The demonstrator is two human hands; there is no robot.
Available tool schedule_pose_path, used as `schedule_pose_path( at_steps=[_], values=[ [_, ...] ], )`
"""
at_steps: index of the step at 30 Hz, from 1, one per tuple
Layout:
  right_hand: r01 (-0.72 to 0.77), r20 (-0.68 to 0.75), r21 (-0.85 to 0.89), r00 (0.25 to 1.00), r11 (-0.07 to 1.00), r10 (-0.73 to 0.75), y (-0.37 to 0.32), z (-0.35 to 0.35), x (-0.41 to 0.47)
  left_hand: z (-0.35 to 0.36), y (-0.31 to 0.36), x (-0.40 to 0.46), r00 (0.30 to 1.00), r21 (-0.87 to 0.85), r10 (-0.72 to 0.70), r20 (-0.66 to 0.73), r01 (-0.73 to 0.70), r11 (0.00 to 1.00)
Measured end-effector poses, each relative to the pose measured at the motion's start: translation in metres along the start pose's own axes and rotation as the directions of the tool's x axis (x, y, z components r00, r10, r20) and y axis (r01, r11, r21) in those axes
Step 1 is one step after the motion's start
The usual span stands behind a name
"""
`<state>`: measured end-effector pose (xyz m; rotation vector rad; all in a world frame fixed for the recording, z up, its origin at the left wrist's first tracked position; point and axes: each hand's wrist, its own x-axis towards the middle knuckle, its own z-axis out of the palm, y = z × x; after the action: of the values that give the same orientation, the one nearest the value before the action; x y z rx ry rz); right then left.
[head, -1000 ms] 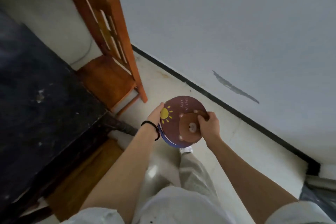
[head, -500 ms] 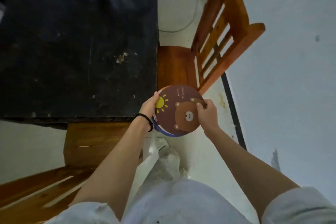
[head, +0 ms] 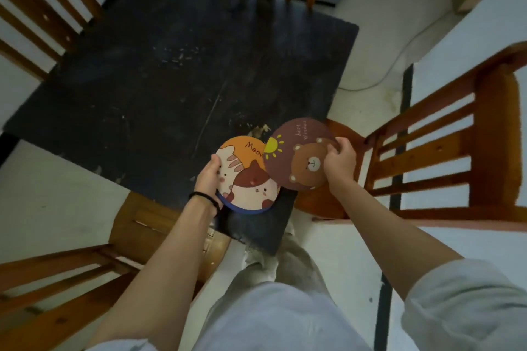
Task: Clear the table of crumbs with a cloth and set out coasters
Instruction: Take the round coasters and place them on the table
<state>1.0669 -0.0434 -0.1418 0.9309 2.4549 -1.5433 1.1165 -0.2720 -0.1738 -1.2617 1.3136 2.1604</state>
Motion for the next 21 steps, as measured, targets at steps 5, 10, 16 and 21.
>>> schedule_pose_path(
  at_steps=[5,10,16,21],
  values=[
    [-0.052,0.056,-0.001,0.997,0.999,0.052,-0.046,0.035,0.065,-0.002,0.022,0.025,0.996,-0.097,-0.022,-0.086,0.013,0.995],
    [-0.021,0.188,-0.209,0.980,0.978,0.062,-0.057,0.052,0.105,0.000,0.029,0.030,0.990,-0.238,-0.031,-0.141,-0.003,0.971],
    [0.326,0.284,-0.780,0.945,0.534,-0.162,-0.042,0.051,0.097,0.001,0.029,0.023,0.991,-0.379,-0.060,-0.120,0.011,0.925],
    [0.541,0.618,-0.382,0.753,0.749,-0.228,-0.059,0.067,0.047,0.015,0.030,0.021,0.993,-0.410,-0.080,-0.084,0.039,0.911]
  ],
)
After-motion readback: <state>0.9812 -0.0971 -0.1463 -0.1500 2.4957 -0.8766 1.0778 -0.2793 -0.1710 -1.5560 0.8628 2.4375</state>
